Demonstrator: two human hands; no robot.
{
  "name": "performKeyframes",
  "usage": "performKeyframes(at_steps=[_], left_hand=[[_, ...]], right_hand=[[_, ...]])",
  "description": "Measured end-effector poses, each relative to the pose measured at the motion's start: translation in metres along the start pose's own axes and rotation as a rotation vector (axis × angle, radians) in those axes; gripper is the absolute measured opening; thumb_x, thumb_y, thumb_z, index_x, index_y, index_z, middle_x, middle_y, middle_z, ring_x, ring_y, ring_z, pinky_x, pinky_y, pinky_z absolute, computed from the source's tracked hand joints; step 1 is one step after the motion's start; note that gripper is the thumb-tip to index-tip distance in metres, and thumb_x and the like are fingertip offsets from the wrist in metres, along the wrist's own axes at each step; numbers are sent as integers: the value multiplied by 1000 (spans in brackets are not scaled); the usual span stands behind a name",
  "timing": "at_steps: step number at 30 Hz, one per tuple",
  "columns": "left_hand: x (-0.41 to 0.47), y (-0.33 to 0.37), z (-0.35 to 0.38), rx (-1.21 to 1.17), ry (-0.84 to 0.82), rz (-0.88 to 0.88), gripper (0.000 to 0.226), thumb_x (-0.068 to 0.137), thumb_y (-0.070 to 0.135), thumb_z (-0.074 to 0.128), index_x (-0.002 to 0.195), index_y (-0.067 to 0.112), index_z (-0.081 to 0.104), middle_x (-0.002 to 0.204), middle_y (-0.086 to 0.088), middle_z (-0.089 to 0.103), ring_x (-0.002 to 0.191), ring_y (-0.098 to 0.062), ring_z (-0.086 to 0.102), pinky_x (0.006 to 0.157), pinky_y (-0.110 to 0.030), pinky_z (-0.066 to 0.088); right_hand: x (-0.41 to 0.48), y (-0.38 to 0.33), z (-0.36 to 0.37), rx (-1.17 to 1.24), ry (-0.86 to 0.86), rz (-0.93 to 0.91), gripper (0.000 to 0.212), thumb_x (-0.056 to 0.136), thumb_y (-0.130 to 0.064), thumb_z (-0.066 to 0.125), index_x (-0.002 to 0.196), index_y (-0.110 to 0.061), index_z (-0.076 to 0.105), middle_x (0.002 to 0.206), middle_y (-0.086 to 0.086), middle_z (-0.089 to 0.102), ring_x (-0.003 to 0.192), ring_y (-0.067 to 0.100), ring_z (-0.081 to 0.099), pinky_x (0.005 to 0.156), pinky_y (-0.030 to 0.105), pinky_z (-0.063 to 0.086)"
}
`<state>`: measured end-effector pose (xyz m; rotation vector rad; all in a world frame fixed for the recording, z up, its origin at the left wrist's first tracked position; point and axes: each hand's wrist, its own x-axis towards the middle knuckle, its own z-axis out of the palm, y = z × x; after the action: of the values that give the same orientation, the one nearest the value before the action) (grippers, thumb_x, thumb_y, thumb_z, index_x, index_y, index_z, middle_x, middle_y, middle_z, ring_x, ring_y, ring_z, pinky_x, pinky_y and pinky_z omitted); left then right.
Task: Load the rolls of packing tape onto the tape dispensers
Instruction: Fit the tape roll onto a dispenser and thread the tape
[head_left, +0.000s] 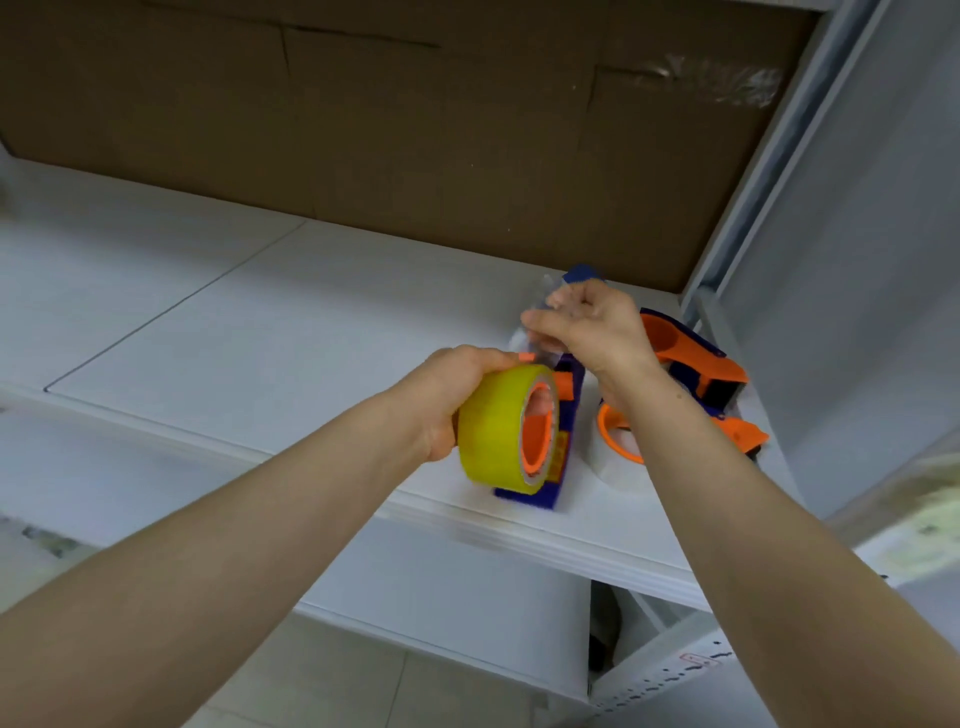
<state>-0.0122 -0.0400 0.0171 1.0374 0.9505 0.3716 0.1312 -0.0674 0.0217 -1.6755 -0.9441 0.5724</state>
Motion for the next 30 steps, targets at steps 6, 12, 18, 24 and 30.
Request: performKeyframes(at_steps=[6,12,18,24,30], left_hand=[[-7,-26,9,125,198,338,62,92,25,58,147,15,30,121,-3,56,89,-10,61,77,-18,49],[-1,-51,16,109,391,471,42,84,23,68,123,8,61,90,7,69,87,-14,65,90,-34,52],[-2,-52,25,165,460,494,41,79,39,70,114,19,67,90,9,63,97,-20,65,89,-42,53],[3,-62,27,354,400,658,32,80,54,50,108,50,63,97,12,73,86,-14,67,75,-39,56],[3,-54,31,447,388,616,14,84,39,62,90,36,75,86,10,74,80,-17,64,72,-34,53]], right_hand=[[-9,-5,0,-54,85,-137,30,72,-13,78,73,-25,51,84,8,67,84,27,67,75,39,56],[-22,7,2,-245,157,-149,34,72,-19,80,66,-30,48,75,-2,64,81,23,66,77,45,56],[-24,10,-4,-364,175,-150,26,73,-14,77,74,-22,52,79,3,64,78,22,64,73,41,56],[-25,9,-3,-627,169,-147,15,82,-17,65,86,-22,52,88,2,67,83,21,63,67,34,52],[-24,24,-1,-787,220,-215,13,90,-15,51,103,-12,55,92,7,66,82,27,62,62,35,49]])
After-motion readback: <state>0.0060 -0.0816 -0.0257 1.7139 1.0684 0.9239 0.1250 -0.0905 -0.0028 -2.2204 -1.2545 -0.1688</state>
